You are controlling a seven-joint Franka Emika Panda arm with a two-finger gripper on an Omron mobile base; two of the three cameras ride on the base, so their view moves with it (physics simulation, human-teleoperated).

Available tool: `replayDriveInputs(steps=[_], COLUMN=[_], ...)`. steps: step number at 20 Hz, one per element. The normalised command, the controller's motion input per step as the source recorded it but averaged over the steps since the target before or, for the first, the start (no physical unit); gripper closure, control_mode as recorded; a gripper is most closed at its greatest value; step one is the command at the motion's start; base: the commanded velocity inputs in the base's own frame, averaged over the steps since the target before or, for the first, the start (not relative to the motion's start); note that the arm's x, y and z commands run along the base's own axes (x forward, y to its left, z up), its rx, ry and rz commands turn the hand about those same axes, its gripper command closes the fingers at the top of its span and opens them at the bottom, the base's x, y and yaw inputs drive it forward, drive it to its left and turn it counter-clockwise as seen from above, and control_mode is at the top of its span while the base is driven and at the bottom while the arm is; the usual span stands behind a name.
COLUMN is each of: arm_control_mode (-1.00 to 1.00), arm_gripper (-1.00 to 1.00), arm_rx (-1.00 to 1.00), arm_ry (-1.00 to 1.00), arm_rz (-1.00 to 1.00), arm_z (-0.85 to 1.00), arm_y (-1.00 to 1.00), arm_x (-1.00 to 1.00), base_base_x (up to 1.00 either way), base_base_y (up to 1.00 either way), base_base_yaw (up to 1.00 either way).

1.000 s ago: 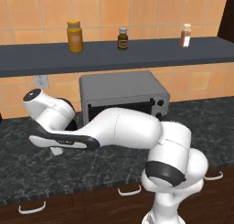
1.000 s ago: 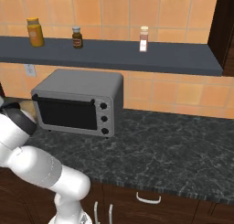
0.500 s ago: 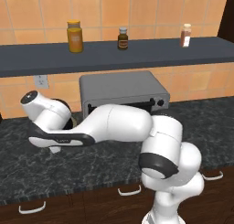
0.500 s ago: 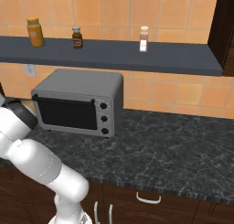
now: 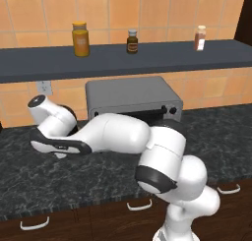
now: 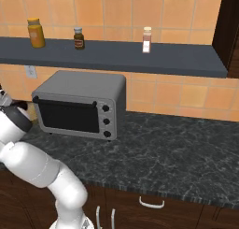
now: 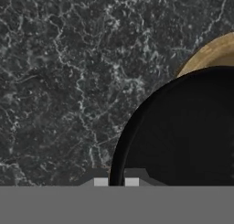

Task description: Pick up the bowls on the counter and stack them on top of one another in the open cabinet. Place the smaller bowl on top of the larger bowl.

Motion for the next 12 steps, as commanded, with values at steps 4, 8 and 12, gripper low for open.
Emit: replayDriveInputs(steps=[4, 8, 12], arm_control_mode=[-1.0, -1.0, -1.0], arm_gripper=[1.0, 1.0, 1.0], arm_rx=[0.0, 0.0, 0.0], arm_ry=[0.03, 0.05, 0.08], arm_rz=[0.0, 0.01, 0.04], arm_z=[-0.3, -0.12, -0.06], arm_y=[0.0, 0.0, 0.0], arm_x=[0.33, 0.14, 0.11], base_base_x=[0.0, 0.0, 0.0], base_base_y=[0.0, 0.0, 0.0], base_base_yaw=[0.0, 0.0, 0.0])
